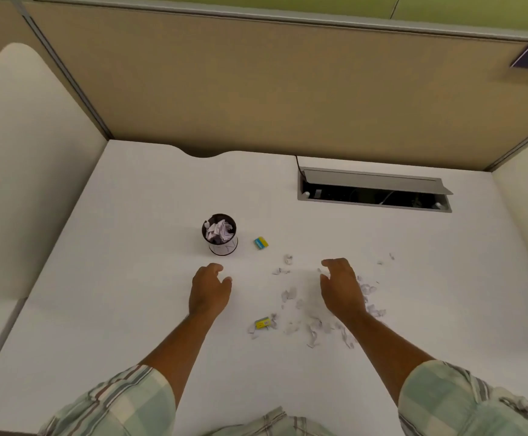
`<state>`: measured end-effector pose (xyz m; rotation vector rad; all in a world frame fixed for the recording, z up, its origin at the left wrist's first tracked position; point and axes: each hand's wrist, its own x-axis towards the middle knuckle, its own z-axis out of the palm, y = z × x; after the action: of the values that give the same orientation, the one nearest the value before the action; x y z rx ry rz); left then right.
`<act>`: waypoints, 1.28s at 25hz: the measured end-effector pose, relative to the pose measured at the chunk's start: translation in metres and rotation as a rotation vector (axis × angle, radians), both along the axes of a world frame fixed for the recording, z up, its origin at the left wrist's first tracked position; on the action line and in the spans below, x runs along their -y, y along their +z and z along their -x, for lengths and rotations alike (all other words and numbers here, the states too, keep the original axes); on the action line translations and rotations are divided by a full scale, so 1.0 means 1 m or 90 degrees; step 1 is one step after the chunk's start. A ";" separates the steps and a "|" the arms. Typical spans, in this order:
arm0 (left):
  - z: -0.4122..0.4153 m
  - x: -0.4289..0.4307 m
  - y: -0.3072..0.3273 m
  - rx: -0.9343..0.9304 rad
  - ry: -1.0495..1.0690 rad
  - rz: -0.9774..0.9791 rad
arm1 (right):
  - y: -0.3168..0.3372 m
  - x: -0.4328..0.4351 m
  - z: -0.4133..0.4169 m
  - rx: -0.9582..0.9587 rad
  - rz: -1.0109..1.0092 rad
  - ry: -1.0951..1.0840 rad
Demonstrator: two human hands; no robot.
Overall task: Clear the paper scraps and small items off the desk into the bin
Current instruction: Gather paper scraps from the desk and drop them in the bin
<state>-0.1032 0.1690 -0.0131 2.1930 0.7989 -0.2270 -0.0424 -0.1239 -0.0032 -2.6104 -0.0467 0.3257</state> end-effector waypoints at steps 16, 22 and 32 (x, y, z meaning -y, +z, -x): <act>-0.032 0.114 -0.012 -0.166 -0.181 -0.047 | -0.013 0.131 0.024 -0.252 0.006 -0.200; -0.065 0.130 -0.013 -0.176 -0.257 -0.086 | -0.014 0.087 -0.013 -0.273 -0.002 -0.068; -0.087 0.150 -0.011 -0.153 -0.354 -0.067 | -0.021 0.026 -0.049 -0.235 0.083 0.089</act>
<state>-0.0159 0.0185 -0.0245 2.4798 0.3089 -0.7485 0.0069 -0.1502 -0.0240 -2.6364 -0.0834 0.8803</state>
